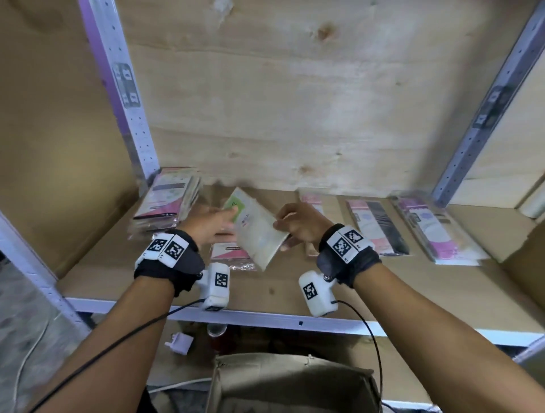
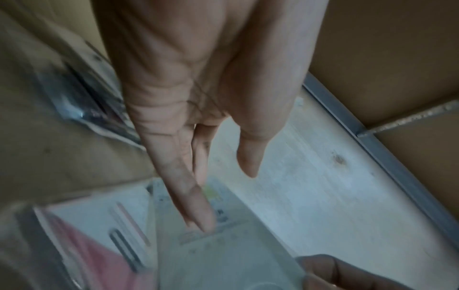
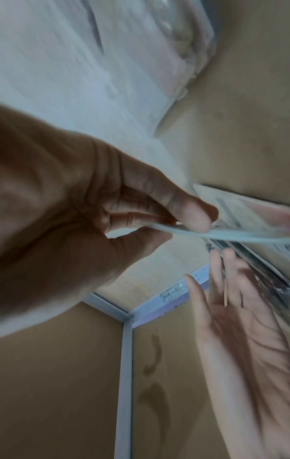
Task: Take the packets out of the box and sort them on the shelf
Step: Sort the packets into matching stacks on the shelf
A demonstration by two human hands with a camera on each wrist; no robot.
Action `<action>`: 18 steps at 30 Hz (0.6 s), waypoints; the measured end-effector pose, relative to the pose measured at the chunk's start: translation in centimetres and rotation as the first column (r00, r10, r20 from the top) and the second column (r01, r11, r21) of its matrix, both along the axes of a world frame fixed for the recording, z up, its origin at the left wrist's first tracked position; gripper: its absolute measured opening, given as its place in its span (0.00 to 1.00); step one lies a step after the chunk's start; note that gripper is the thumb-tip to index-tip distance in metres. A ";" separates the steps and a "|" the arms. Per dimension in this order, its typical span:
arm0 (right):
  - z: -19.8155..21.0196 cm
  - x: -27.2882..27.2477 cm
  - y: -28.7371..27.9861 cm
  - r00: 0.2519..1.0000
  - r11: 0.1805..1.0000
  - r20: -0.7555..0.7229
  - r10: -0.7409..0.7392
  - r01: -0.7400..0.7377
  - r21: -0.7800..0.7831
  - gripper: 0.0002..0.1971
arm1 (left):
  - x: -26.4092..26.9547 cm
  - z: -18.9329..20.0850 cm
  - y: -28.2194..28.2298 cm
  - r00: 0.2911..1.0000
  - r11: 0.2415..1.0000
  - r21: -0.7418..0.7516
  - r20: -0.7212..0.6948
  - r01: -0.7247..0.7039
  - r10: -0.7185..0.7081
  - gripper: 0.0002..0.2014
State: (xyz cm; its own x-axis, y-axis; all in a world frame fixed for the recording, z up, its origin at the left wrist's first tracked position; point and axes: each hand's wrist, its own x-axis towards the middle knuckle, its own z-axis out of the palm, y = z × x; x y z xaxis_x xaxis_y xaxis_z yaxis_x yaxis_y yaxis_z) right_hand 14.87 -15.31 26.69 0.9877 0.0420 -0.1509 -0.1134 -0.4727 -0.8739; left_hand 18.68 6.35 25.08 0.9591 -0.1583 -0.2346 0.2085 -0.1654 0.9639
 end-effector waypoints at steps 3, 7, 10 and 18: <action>1.0 -1.9 -0.7 0.972 0.999 0.231 0.047 -0.046 -0.011 0.05 | -0.4 0.9 -1.6 0.996 0.970 -0.237 -0.057 0.054 -0.070 0.31; 2.0 -4.6 -1.7 0.847 0.976 0.507 0.156 -0.053 -0.211 0.06 | -0.7 2.6 -3.7 0.995 0.862 -0.502 -0.016 0.075 -0.096 0.35; 2.3 -6.0 -2.6 0.773 0.944 0.587 0.243 -0.047 -0.328 0.05 | -0.6 2.8 -5.3 0.998 0.852 -0.520 0.044 0.064 -0.048 0.28; 0.5 -5.9 -7.2 0.839 0.980 0.544 -0.019 0.125 -0.158 0.14 | -0.3 1.0 -8.5 0.998 0.902 -0.430 0.052 0.052 -0.033 0.12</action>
